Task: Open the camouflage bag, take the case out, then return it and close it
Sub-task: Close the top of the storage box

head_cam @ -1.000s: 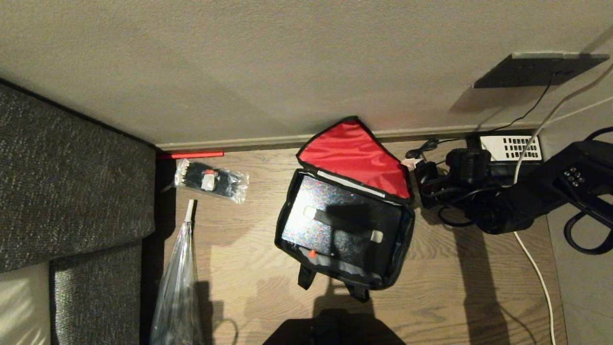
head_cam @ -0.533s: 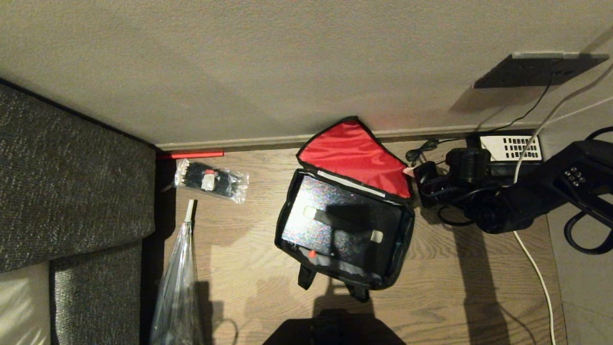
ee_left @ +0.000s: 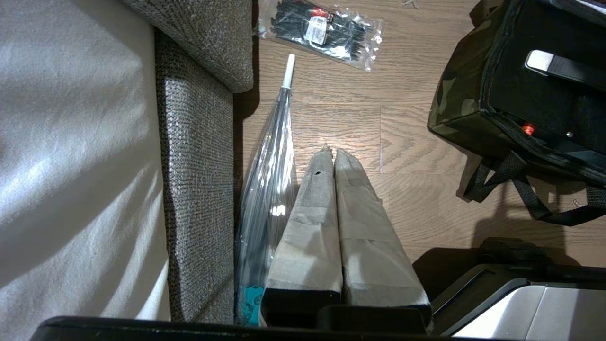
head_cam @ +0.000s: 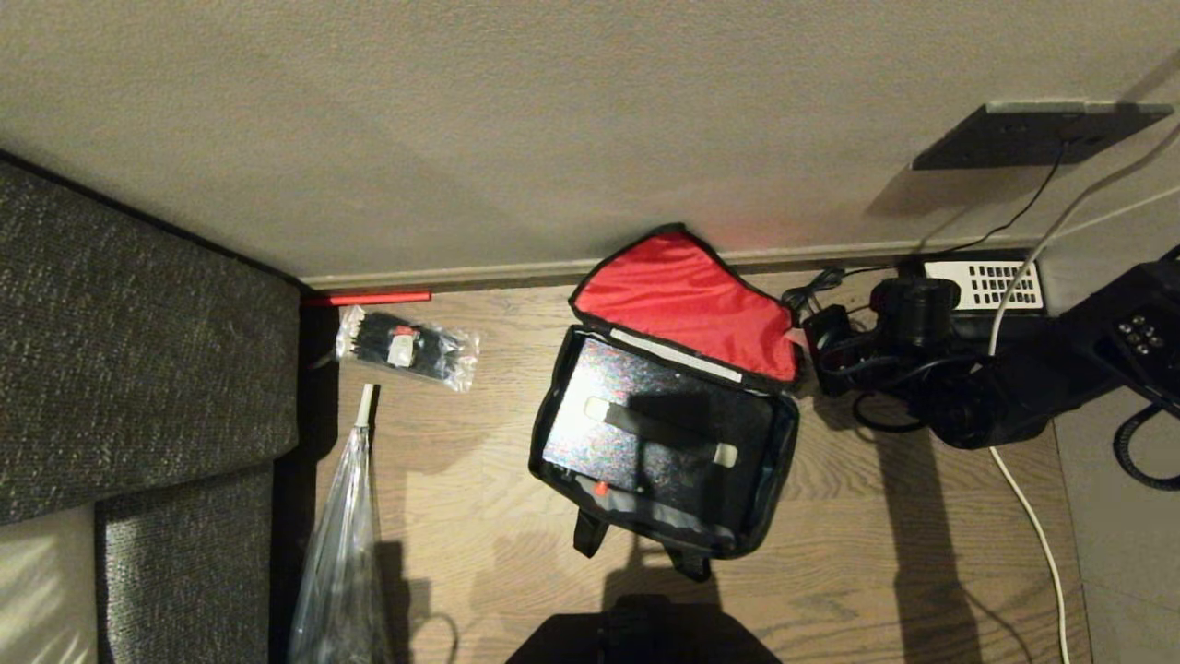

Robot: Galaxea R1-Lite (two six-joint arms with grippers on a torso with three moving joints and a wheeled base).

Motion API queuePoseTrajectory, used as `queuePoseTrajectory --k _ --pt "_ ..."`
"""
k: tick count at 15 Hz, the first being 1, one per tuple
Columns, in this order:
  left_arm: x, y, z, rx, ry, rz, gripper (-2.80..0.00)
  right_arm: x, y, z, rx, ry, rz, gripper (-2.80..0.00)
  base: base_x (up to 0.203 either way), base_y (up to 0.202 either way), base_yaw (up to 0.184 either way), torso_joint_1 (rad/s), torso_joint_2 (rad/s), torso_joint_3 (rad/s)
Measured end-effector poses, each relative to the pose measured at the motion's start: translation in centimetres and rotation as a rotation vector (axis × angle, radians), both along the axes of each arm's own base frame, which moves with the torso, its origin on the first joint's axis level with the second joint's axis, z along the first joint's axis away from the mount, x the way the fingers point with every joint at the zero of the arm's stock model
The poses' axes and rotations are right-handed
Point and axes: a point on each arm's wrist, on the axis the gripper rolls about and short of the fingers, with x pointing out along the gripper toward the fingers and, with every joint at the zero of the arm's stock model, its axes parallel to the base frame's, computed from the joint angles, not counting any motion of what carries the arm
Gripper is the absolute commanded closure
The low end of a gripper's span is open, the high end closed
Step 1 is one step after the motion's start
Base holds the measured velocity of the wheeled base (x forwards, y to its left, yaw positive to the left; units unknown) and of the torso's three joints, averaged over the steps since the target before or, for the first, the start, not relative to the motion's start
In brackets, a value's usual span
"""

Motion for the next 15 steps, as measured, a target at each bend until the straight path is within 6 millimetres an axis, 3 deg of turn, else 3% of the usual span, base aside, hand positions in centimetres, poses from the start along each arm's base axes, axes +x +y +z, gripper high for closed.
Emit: queuePoseTrajectory --k 6,10,15 --pt "0.0 0.0 0.0 0.000 0.000 0.000 0.00 -4.2 -0.4 2.0 -0.098 -0.064 0.116 0.00 0.000 0.000 0.000 0.000 0.00 0.000" --pt "0.0 0.0 0.0 0.000 0.000 0.000 0.00 -7.0 -0.6 3.3 -0.150 -0.203 0.239 0.00 0.000 0.000 0.000 0.000 0.00 0.000" --pt "0.0 0.0 0.0 0.000 0.000 0.000 0.00 -8.8 -0.7 3.2 -0.261 -0.244 0.340 0.00 0.000 0.000 0.000 0.000 0.00 0.000"
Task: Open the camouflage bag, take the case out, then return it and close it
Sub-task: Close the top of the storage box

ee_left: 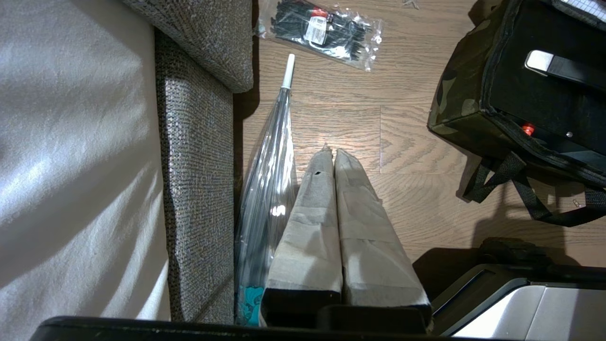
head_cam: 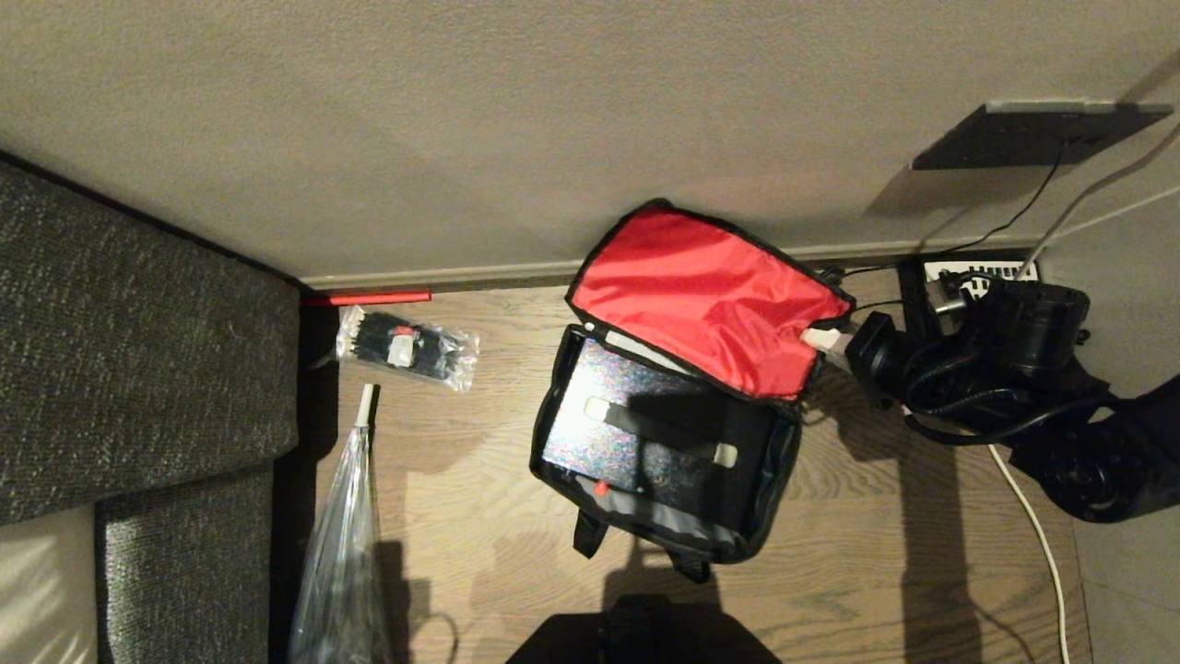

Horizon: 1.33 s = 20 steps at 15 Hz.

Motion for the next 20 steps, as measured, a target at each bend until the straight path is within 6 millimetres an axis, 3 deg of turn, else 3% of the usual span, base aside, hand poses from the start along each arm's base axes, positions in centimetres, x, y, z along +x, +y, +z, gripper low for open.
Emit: queuePoseTrajectory --k 8,20 --pt "0.0 0.0 0.0 0.000 0.000 -0.001 0.00 -3.0 0.1 -2.9 -0.365 -0.067 0.151 0.00 0.000 0.000 0.000 0.000 0.00 0.000" --pt "0.0 0.0 0.0 0.000 0.000 0.000 0.00 -4.2 0.5 -3.0 -0.563 -0.203 0.225 0.00 0.000 0.000 0.000 0.000 0.00 0.000"
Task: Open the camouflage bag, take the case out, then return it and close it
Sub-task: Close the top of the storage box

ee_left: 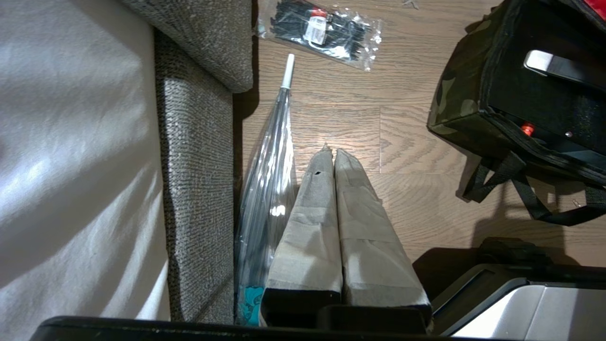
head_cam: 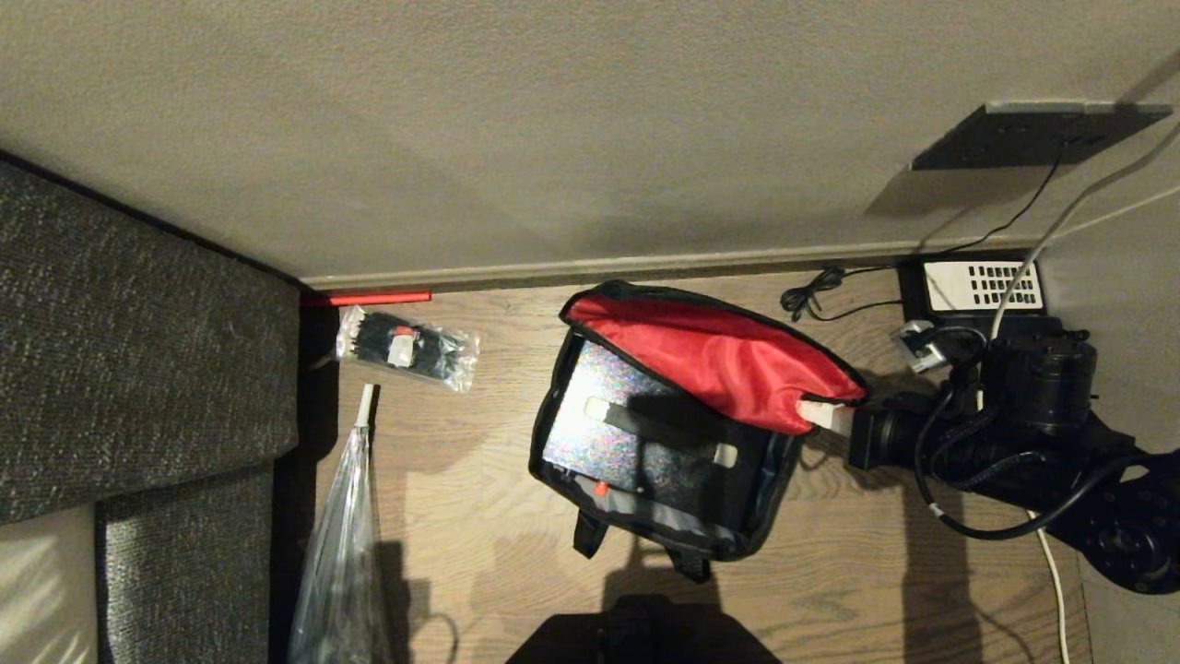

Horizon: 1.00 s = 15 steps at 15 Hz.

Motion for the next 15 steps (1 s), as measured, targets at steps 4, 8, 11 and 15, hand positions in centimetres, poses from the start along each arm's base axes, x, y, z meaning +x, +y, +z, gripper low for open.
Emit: queuePoseTrajectory --k 4,8,11,15 --pt "0.0 0.0 0.0 0.000 0.000 -0.001 0.00 -0.3 0.1 0.3 -0.044 -0.039 0.016 -2.80 0.000 0.000 0.000 0.000 0.00 0.000" --pt "0.0 0.0 0.0 0.000 0.000 0.000 0.00 -1.1 0.6 0.3 -0.049 -0.043 0.039 -2.80 0.000 0.000 0.000 0.000 0.00 0.000" --pt "0.0 0.0 0.0 0.000 0.000 0.000 0.00 -1.5 0.8 0.4 -0.049 -0.042 0.048 -2.80 0.000 0.000 0.000 0.000 0.00 0.000" --pt "0.0 0.0 0.0 0.000 0.000 0.000 0.00 -2.3 1.1 0.3 -0.039 -0.026 0.067 -2.80 0.000 0.000 0.000 0.000 0.00 0.000"
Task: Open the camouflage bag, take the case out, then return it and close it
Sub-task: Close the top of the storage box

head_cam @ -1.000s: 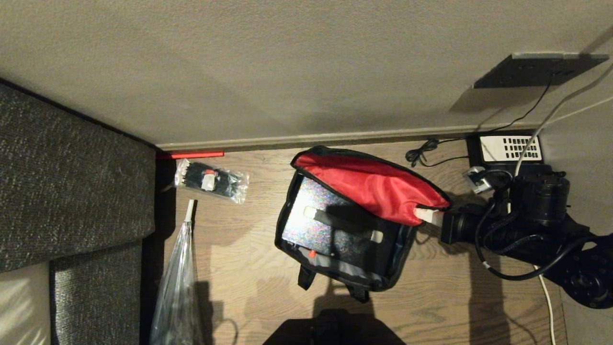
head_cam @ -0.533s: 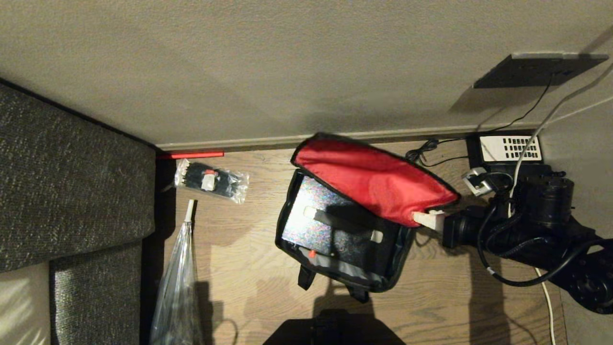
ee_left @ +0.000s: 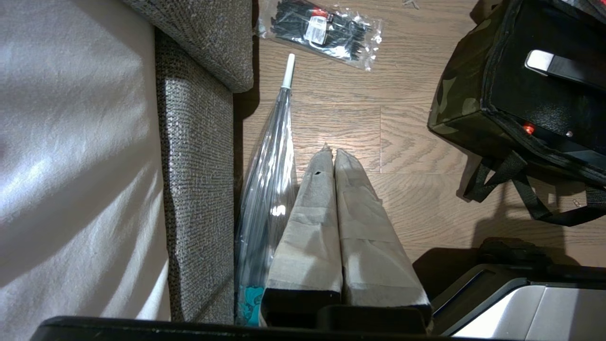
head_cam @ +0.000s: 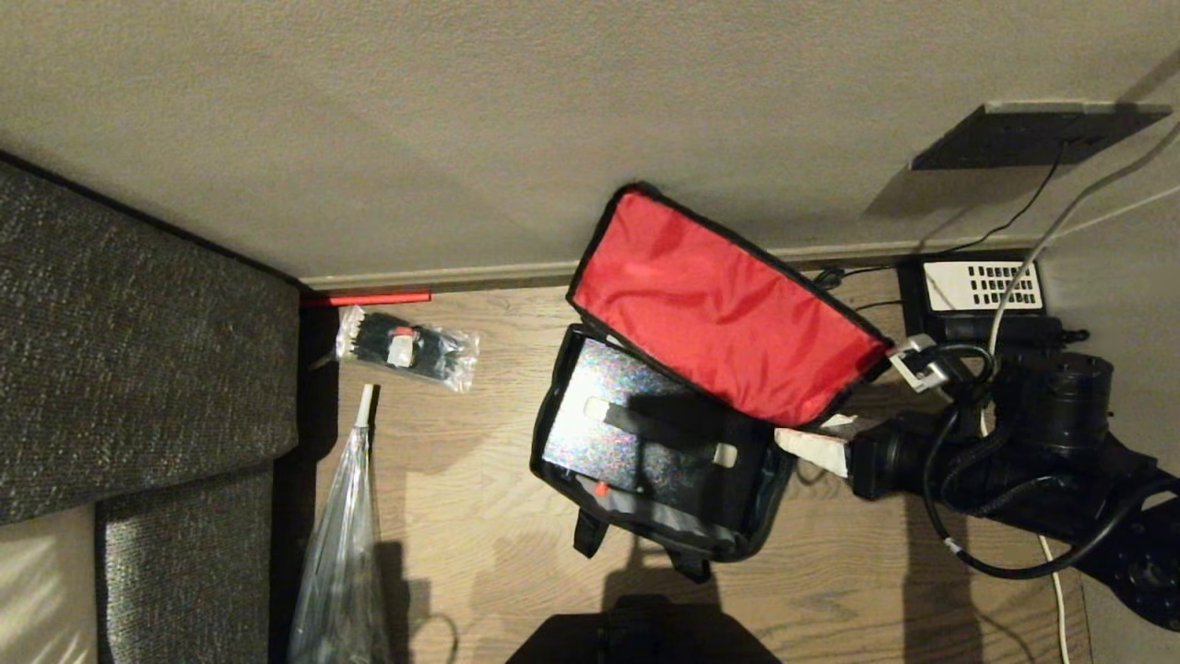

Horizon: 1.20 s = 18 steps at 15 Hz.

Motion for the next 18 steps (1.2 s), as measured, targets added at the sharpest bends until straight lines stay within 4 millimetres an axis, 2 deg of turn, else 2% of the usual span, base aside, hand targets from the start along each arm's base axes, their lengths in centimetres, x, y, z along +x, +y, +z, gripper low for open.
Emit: queuePoseTrajectory --k 4,8,12,16,18 --pt "0.0 0.0 0.0 0.000 0.000 0.000 0.00 -0.8 0.5 0.6 0.023 -0.031 0.031 -2.80 0.000 0.000 0.000 0.000 0.00 0.000" --pt "0.0 0.0 0.0 0.000 0.000 -0.001 0.00 -2.2 2.2 1.6 0.126 -0.081 0.090 -2.80 0.000 0.000 0.000 0.000 0.00 0.000" --pt "0.0 0.0 0.0 0.000 0.000 0.000 0.00 -2.6 2.5 1.7 0.136 -0.078 0.108 -2.80 0.000 0.000 0.000 0.000 0.00 0.000" --pt "0.0 0.0 0.0 0.000 0.000 -0.001 0.00 -6.2 3.2 -0.2 0.130 0.054 0.183 -2.80 0.000 0.000 0.000 0.000 0.00 0.000" --pt "0.0 0.0 0.0 0.000 0.000 0.000 0.00 -7.1 3.1 -0.3 0.120 0.089 0.190 -2.80 0.000 0.000 0.000 0.000 0.00 0.000"
